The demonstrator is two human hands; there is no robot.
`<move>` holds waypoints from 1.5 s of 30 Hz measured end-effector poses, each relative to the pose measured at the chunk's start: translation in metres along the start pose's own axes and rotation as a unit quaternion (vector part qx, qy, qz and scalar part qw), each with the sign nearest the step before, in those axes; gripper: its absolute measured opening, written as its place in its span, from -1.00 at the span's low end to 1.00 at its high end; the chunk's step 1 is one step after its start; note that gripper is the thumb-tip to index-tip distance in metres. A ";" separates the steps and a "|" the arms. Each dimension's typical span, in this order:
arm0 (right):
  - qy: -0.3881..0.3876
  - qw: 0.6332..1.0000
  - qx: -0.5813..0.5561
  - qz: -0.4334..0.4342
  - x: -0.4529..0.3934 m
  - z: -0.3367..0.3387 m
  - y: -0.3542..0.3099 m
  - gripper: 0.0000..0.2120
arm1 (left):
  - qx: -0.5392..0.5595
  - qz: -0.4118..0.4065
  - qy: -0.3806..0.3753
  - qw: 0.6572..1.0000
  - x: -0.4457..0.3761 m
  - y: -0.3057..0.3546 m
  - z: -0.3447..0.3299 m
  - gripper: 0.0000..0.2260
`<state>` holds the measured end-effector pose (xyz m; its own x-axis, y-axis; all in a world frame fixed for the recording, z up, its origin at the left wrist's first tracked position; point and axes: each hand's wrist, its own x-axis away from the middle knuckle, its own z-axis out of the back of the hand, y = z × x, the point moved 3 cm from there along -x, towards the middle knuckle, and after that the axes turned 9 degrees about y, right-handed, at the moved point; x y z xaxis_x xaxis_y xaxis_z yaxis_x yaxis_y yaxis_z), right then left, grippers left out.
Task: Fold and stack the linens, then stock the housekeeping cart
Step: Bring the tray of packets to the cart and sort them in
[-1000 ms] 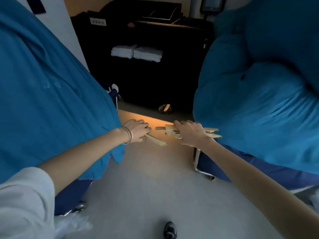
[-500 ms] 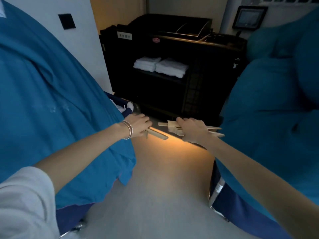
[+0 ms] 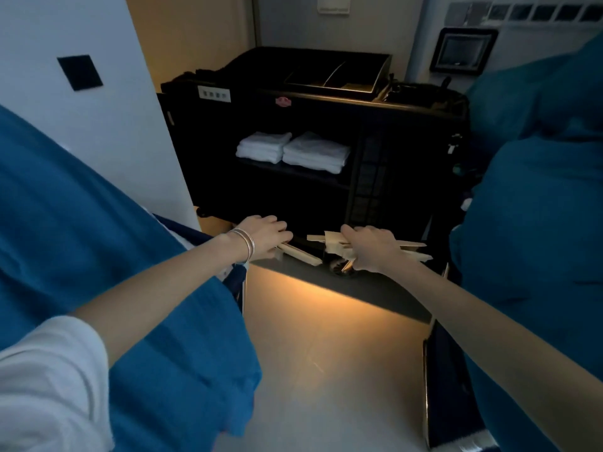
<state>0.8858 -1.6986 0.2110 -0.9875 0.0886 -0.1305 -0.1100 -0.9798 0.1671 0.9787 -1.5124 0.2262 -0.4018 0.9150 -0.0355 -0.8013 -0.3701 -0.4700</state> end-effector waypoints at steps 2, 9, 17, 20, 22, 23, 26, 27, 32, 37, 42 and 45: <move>0.006 1.000 0.002 -0.003 -0.026 0.000 0.000 -0.45 | -0.002 -0.002 0.010 1.000 -0.013 -0.021 -0.009 -0.64; 0.014 1.000 -0.004 0.015 -0.107 -0.007 0.012 -0.49 | 0.004 0.004 0.011 1.000 -0.064 -0.072 -0.049 -0.67; 0.033 0.998 -0.008 0.045 -0.224 -0.016 0.056 -0.52 | 0.000 0.030 0.020 0.999 -0.151 -0.142 -0.079 -0.67; 0.046 0.997 -0.005 0.065 -0.275 -0.017 0.081 -0.52 | -0.003 0.049 0.013 0.999 -0.195 -0.171 -0.087 -0.63; 0.048 0.996 0.002 0.081 -0.305 -0.016 0.097 -0.53 | -0.001 0.061 0.015 0.998 -0.221 -0.188 -0.090 -0.62; 0.048 0.995 0.003 0.089 -0.321 -0.017 0.105 -0.54 | 0.000 0.068 0.013 0.998 -0.233 -0.197 -0.092 -0.61; 0.059 0.992 0.009 0.111 -0.366 -0.018 0.122 -0.58 | -0.003 0.084 0.013 0.996 -0.265 -0.222 -0.100 -0.63; 0.067 0.991 0.009 0.118 -0.379 -0.018 0.125 -0.59 | -0.002 0.090 0.012 0.996 -0.273 -0.230 -0.103 -0.64; 0.074 0.988 0.009 0.138 -0.442 -0.027 0.131 -0.58 | -0.012 0.103 0.004 0.995 -0.308 -0.269 -0.125 -0.66; 0.069 0.987 0.009 0.144 -0.509 -0.030 0.127 -0.54 | -0.022 0.106 0.002 0.994 -0.338 -0.319 -0.158 -0.68; 0.081 0.986 0.018 0.144 -0.582 -0.019 0.118 -0.61 | -0.041 0.091 0.006 0.995 -0.368 -0.390 -0.177 -0.71; 0.094 0.984 0.022 0.147 -0.627 -0.011 0.115 -0.62 | -0.039 0.090 0.014 0.995 -0.384 -0.430 -0.183 -0.72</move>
<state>1.4933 -1.8693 0.3011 -0.9394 -0.2367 -0.2480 0.1686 -0.9488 0.2671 1.5583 -1.6753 0.2807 -0.5219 0.8399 -0.1491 -0.6808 -0.5155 -0.5204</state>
